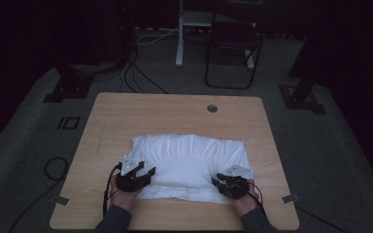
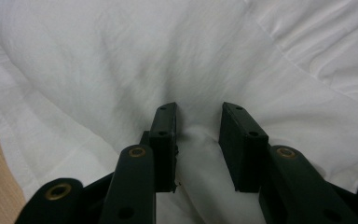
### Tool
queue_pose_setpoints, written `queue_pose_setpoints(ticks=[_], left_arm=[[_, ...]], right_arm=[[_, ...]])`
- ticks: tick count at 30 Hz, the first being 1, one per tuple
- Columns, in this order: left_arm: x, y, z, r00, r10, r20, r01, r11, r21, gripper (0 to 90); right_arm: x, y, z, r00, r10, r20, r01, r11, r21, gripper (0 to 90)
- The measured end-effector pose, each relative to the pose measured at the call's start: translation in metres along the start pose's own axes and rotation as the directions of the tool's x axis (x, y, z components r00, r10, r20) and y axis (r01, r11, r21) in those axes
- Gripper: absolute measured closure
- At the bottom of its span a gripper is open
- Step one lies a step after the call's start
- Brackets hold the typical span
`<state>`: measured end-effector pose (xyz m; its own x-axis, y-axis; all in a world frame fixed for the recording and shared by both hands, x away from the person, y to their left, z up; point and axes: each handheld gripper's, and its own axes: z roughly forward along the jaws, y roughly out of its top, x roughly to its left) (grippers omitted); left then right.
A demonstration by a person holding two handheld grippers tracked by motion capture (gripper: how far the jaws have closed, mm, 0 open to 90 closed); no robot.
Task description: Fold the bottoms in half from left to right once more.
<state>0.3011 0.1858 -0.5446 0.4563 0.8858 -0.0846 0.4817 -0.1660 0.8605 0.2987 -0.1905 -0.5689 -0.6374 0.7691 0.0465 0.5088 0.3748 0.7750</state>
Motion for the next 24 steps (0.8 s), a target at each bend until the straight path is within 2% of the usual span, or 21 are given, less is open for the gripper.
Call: queue_pose_setpoints(ticks=[2, 4, 5, 6, 7, 8, 10, 11, 12, 13, 14, 19, 21, 24], left_arm=[[0.010, 0.003, 0.001, 0.9974, -0.038, -0.062, 0.037, 0.9993, -0.008, 32.2], [0.021, 0.003, 0.006, 0.9926, -0.079, -0.091, 0.082, 0.9962, 0.028, 24.6], [0.024, 0.002, 0.010, 0.9885, -0.082, -0.127, 0.090, 0.9944, 0.056, 19.6], [0.024, 0.002, 0.010, 0.9885, -0.082, -0.127, 0.090, 0.9944, 0.056, 15.8], [0.030, -0.001, 0.016, 0.9827, -0.102, -0.155, 0.117, 0.9884, 0.097, 14.7], [0.032, -0.002, 0.019, 0.9797, -0.121, -0.160, 0.140, 0.9840, 0.110, 12.1], [0.032, -0.002, 0.020, 0.9774, -0.126, -0.170, 0.147, 0.9821, 0.118, 8.9], [0.031, -0.003, 0.023, 0.9732, -0.110, -0.202, 0.138, 0.9818, 0.130, 6.8], [0.031, -0.004, 0.025, 0.9707, -0.103, -0.217, 0.136, 0.9807, 0.141, 4.5], [0.031, -0.004, 0.025, 0.9707, -0.103, -0.217, 0.136, 0.9807, 0.141, 1.9], [0.036, -0.006, 0.028, 0.9670, -0.138, -0.214, 0.173, 0.9727, 0.155, 1.5], [0.037, -0.006, 0.027, 0.9589, -0.153, -0.239, 0.193, 0.9692, 0.153, 0.0], [0.037, -0.006, 0.027, 0.9632, -0.147, -0.225, 0.184, 0.9708, 0.154, 0.0], [0.037, -0.006, 0.026, 0.9634, -0.144, -0.226, 0.182, 0.9707, 0.157, 1.3]], right_arm=[[0.000, 0.000, 0.000, 1.0000, 0.002, -0.003, -0.002, 1.000, -0.001, 66.0], [-0.001, 0.000, 0.000, 1.0000, 0.001, -0.005, -0.001, 1.000, -0.002, 65.9], [-0.001, 0.000, 0.000, 1.0000, 0.001, -0.005, -0.001, 1.000, -0.002, 65.8], [-0.001, 0.000, 0.000, 1.0000, 0.001, -0.005, -0.001, 1.000, -0.002, 65.8], [-0.001, 0.000, 0.000, 1.0000, 0.000, -0.006, 0.000, 1.000, -0.004, 65.6], [-0.001, 0.000, 0.000, 1.0000, 0.000, -0.007, 0.000, 1.000, -0.005, 65.5], [-0.001, -0.001, 0.000, 1.0000, -0.003, -0.008, 0.003, 1.000, -0.006, 65.4], [-0.001, -0.001, 0.000, 1.0000, -0.003, -0.009, 0.003, 1.000, -0.007, 65.3], [-0.001, -0.001, 0.000, 0.9999, -0.004, -0.010, 0.004, 1.000, -0.007, 65.2], [-0.001, -0.001, 0.000, 0.9999, -0.005, -0.011, 0.005, 1.000, -0.008, 65.2], [-0.001, -0.001, 0.000, 0.9999, -0.006, -0.011, 0.006, 1.000, -0.009, 65.1], [-0.001, -0.001, 0.000, 0.9998, -0.014, -0.013, 0.014, 1.000, -0.012, 64.5], [-0.001, -0.002, 0.000, 0.9998, -0.016, -0.014, 0.016, 1.000, -0.013, 64.0], [0.000, -0.002, 0.000, 0.9998, -0.016, -0.015, 0.016, 1.000, -0.014, 63.4]])
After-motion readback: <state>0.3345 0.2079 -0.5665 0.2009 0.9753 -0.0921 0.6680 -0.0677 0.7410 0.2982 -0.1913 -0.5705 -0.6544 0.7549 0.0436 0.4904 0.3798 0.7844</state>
